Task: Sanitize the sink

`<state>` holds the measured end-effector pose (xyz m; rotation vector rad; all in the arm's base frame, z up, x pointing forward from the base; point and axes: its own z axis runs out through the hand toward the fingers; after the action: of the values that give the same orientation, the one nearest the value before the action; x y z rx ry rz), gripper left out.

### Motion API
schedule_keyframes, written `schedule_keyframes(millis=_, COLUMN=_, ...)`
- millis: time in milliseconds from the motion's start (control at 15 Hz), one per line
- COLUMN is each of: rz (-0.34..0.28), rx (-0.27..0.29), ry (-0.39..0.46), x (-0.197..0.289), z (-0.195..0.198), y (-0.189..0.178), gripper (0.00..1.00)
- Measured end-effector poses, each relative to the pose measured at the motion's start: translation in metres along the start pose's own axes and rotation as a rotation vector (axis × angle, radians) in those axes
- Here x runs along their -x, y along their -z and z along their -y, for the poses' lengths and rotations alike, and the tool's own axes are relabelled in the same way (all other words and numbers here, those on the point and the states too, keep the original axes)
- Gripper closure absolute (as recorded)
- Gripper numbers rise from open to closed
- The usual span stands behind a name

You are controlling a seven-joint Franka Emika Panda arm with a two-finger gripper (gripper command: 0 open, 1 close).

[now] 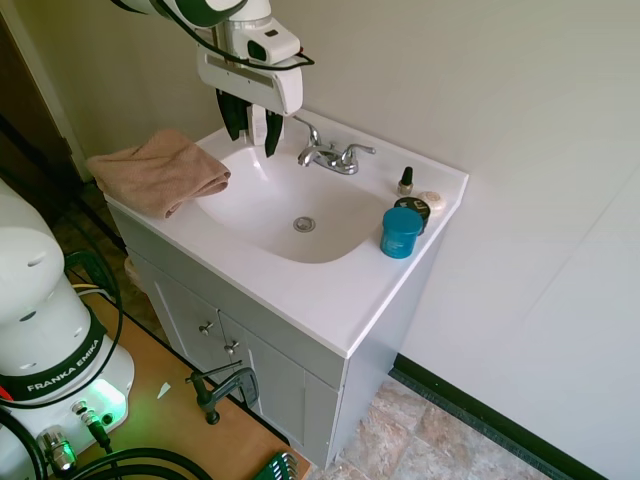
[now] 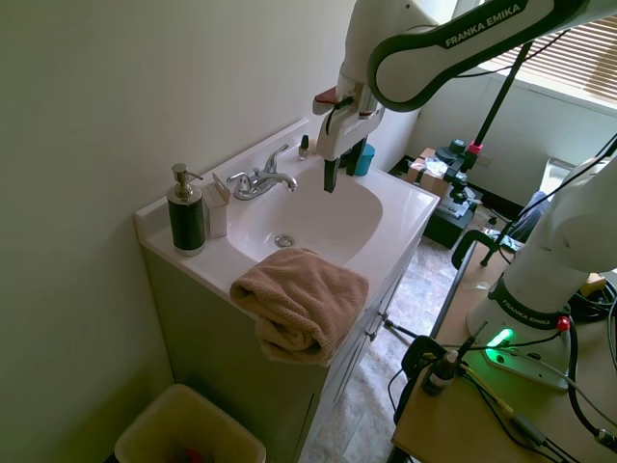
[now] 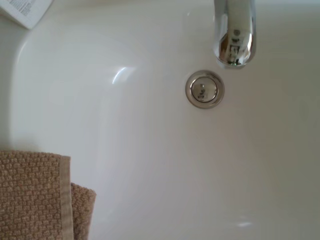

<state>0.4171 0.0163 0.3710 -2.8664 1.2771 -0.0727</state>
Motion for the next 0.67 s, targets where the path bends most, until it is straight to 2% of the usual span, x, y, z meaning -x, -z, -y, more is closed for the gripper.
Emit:
schedule_keyframes(millis=267, rz=-0.017, rx=-0.032, ry=0.0, x=0.006, z=0.009, y=0.003, gripper=0.0)
schedule_keyframes(millis=533, rz=-0.041, rx=-0.108, ry=-0.013, x=0.071, z=0.059, y=0.008, gripper=0.0)
schedule_keyframes(millis=667, rz=-0.043, rx=-0.118, ry=-0.01, x=0.108, z=0.071, y=-0.003, gripper=0.0)
